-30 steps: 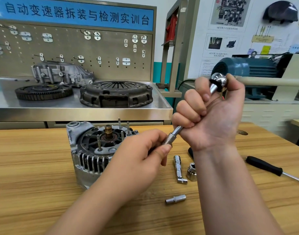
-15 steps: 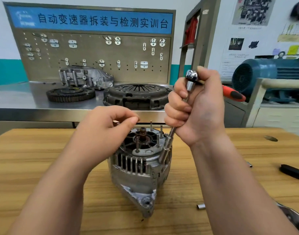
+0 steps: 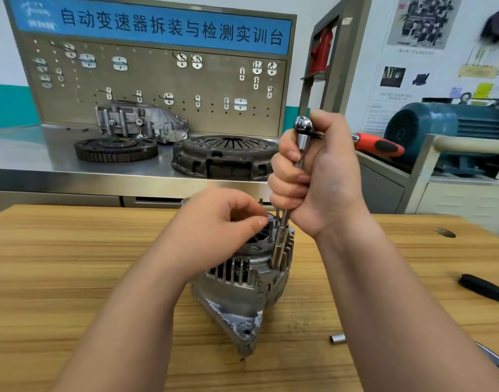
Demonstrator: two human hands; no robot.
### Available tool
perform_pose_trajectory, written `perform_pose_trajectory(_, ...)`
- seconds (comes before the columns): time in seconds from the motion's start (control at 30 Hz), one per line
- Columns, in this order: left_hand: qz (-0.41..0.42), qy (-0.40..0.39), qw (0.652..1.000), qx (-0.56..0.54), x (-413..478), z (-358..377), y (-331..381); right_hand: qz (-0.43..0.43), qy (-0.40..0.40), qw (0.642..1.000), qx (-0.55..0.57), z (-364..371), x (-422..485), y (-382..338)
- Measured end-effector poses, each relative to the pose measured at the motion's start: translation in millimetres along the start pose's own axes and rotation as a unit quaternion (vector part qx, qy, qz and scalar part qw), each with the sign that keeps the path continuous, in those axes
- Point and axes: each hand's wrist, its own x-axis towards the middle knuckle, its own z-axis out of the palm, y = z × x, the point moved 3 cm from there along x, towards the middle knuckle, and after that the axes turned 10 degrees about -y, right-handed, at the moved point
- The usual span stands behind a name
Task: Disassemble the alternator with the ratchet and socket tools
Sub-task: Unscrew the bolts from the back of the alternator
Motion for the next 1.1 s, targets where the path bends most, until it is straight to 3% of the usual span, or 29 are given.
perform_pose_trajectory(0.23,0.039,-0.11,0.989,-0.091,2,18,-1,-0.004,-0.035,0.999,0.003,9,-2,7)
perform_pose_trajectory(0.37,0.079,-0.099,0.99,-0.065,-2,19,0,-0.024,-0.01,1.0,-0.004,9,-2,10)
perform_pose_trajectory(0.5,0.073,-0.067,0.995,-0.032,1,21,-1,-0.113,0.007,0.992,-0.064,11,-6,9)
perform_pose_trajectory(0.57,0.072,-0.069,0.995,-0.024,2,21,-1,-0.18,0.03,0.975,-0.129,11,-11,6)
perform_pose_trajectory(0.67,0.069,-0.076,0.994,-0.021,2,22,-4,-0.281,0.083,0.918,-0.266,12,-20,0)
perform_pose_trajectory(0.73,0.067,-0.076,0.994,-0.036,2,21,-5,-0.308,0.094,0.901,-0.291,12,-22,-1)
perform_pose_trajectory(0.9,0.068,-0.086,0.993,-0.044,2,19,-8,-0.197,0.041,0.973,-0.115,9,-15,3)
perform_pose_trajectory(1.1,0.076,-0.065,0.995,-0.013,4,25,-7,-0.187,0.021,0.98,-0.068,9,-15,1)
